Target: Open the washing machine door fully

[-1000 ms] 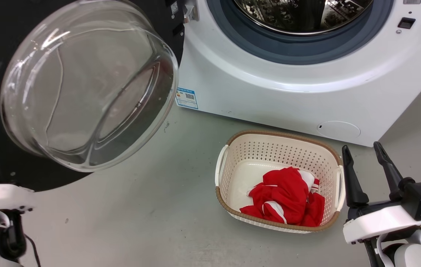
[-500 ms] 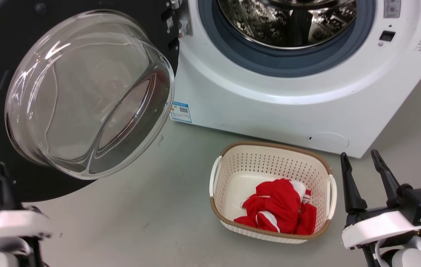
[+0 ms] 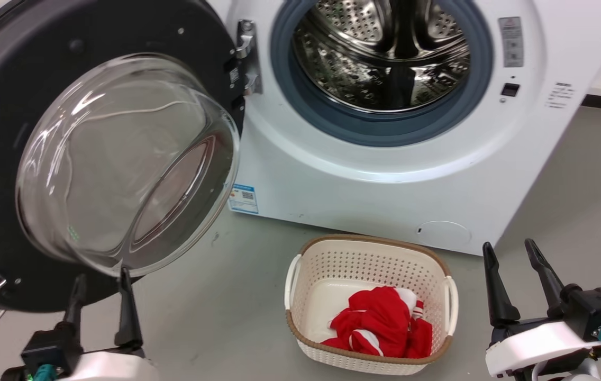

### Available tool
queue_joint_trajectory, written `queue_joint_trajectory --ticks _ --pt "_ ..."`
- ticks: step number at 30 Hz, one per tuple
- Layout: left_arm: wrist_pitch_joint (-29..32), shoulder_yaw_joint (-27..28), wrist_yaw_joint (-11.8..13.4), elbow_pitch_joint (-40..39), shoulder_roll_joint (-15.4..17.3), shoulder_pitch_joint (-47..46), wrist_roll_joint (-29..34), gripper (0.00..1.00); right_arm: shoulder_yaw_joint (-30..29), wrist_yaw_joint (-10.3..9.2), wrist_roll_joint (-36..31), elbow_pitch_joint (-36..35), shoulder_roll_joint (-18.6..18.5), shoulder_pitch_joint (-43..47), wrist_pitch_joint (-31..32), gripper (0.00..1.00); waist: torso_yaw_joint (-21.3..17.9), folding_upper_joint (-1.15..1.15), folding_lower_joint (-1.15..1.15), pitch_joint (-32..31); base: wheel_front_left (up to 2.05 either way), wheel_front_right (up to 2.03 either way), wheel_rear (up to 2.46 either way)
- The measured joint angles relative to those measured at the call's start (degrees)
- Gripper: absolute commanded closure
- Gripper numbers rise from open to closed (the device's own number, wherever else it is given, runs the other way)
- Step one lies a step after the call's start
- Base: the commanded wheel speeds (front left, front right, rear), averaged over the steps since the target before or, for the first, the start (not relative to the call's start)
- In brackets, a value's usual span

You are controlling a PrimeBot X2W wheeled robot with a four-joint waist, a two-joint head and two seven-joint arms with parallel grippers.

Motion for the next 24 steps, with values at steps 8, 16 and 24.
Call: queue_joint_trajectory --ticks 8,16,24 --pt "0.0 -5.28 -0.69 -1.47 -0.68 -0.74 3.01 0.0 0.05 0.0 -1.51 -0.37 0.0 -0.03 -0.01 0.0 -5.54 0.0 0.0 -0.86 0.0 0.0 0.0" --pt "0.0 -7.98 -1.15 -0.4 -0.6 -3.51 4.79 0.0 -0.31 0.0 -2.02 -1.46 0.0 -0.01 0.54 0.0 -11.99 0.0 0.0 -0.8 0.0 0.0 0.0" --pt "0.0 -8.04 -0.66 -0.07 -0.56 -4.62 5.01 0.0 -0.07 0.0 -1.45 -1.74 0.0 0.04 0.59 0.0 -15.37 0.0 0.0 0.17 0.0 0.0 0.0"
